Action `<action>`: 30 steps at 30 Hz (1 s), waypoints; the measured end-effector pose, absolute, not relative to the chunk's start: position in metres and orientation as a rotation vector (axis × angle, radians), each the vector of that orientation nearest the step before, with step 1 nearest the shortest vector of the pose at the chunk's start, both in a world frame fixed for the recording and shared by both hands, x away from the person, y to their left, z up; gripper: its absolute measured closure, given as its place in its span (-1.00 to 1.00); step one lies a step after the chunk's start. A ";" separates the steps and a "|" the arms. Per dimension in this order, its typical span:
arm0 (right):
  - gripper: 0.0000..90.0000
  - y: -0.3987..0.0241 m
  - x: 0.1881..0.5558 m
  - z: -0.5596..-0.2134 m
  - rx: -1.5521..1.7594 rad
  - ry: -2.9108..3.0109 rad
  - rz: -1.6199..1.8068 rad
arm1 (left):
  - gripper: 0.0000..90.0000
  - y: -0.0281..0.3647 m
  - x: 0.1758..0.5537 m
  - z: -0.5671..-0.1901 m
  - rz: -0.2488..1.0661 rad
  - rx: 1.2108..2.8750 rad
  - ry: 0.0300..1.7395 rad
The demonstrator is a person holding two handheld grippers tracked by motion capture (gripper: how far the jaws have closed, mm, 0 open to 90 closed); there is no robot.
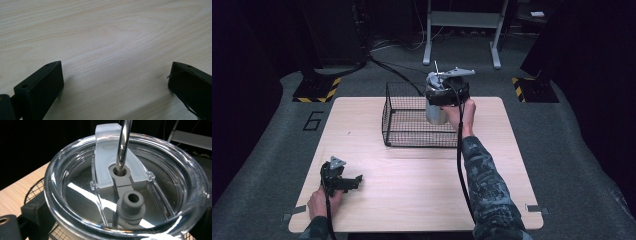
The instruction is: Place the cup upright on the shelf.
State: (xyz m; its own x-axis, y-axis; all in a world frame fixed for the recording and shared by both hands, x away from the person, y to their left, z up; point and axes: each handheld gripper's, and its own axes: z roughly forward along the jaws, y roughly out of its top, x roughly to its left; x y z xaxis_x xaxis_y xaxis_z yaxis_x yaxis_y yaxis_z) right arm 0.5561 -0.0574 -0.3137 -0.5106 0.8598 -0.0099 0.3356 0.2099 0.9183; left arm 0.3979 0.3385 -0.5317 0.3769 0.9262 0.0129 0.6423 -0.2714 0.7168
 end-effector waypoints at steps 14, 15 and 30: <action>-0.92 -0.047 0.572 -0.331 1.139 1.958 1.247 | -1.00 0.338 0.398 -0.532 0.577 2.010 1.348; -0.92 -0.046 0.574 -0.333 1.136 1.955 1.249 | -1.00 0.338 0.397 -0.531 0.569 2.014 1.352; -0.92 -0.037 0.587 -0.356 1.176 1.964 1.242 | -1.00 0.338 0.397 -0.531 0.555 2.014 1.355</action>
State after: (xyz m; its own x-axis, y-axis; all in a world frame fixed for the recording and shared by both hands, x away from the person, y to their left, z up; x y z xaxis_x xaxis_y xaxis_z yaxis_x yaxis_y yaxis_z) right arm 0.5868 -0.0373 -0.3558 -0.4800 0.8771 0.0145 0.3894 0.1982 0.8995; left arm 0.3973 0.3381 -0.5311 0.3794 0.9252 -0.0067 0.6547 -0.2633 0.7085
